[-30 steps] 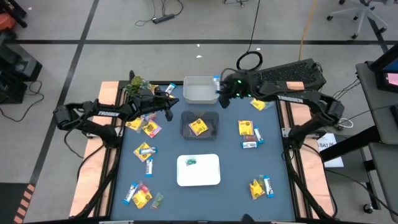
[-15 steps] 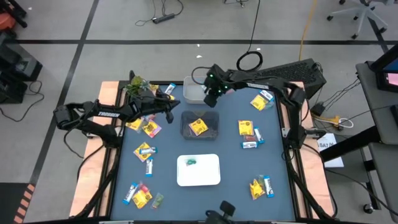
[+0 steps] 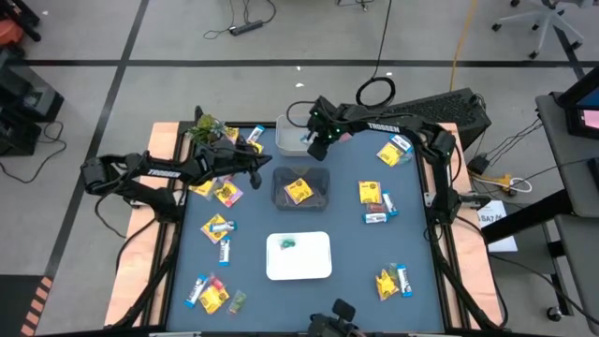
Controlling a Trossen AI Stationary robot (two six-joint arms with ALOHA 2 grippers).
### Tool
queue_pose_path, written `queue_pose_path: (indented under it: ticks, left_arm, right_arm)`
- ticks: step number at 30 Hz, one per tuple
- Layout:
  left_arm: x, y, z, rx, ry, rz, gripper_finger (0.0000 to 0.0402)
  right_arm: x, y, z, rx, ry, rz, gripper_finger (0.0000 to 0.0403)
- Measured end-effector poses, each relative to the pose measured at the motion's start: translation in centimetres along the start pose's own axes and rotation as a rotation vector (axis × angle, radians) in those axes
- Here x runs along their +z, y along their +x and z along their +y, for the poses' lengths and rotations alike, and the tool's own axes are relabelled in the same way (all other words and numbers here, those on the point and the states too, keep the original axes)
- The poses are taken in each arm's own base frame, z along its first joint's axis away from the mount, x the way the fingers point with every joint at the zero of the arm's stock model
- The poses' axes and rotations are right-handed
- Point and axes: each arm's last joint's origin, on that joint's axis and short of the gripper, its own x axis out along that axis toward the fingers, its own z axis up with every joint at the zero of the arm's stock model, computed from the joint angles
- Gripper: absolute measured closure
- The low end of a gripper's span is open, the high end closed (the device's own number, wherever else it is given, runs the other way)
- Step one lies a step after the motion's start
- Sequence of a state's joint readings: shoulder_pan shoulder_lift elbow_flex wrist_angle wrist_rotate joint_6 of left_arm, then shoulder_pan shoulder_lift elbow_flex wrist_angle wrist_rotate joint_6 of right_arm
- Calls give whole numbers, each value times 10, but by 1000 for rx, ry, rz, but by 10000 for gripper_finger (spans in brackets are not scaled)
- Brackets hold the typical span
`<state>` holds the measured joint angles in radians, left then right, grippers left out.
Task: Sort candy
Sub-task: Put the chocolate bar into the gray bin, then put the yellow candy into the black bin
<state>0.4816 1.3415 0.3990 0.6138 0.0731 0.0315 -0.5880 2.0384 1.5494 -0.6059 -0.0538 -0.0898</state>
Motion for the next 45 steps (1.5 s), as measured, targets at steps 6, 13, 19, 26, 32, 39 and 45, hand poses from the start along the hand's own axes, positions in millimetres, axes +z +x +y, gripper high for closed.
queue_pose_path:
  ticks: [6,13,19,26,32,39,45]
  left_arm:
    - [8,2,1,-1,26,92,393]
    - [19,-5,-2,4,83,257,393]
    - [24,-18,-25,-45,158,373,393]
    - [24,-29,-58,-50,229,489,393]
    - [24,-42,-83,-79,209,606,393]
    - [8,-61,-99,-117,174,794,393]
    - [4,-67,-101,-19,78,850,364]
  right_arm:
    - [0,-22,2,-51,-91,10,317]
    - [3,-71,2,-97,-161,-112,395]
    - [-29,-80,4,-86,-188,-335,401]
    - [-101,-83,17,-106,-174,-535,402]
    - [-155,-97,28,-97,-157,-700,402]
    - [-195,-103,39,-39,-104,-753,402]
    - [-203,-105,45,-1,-83,-776,403]
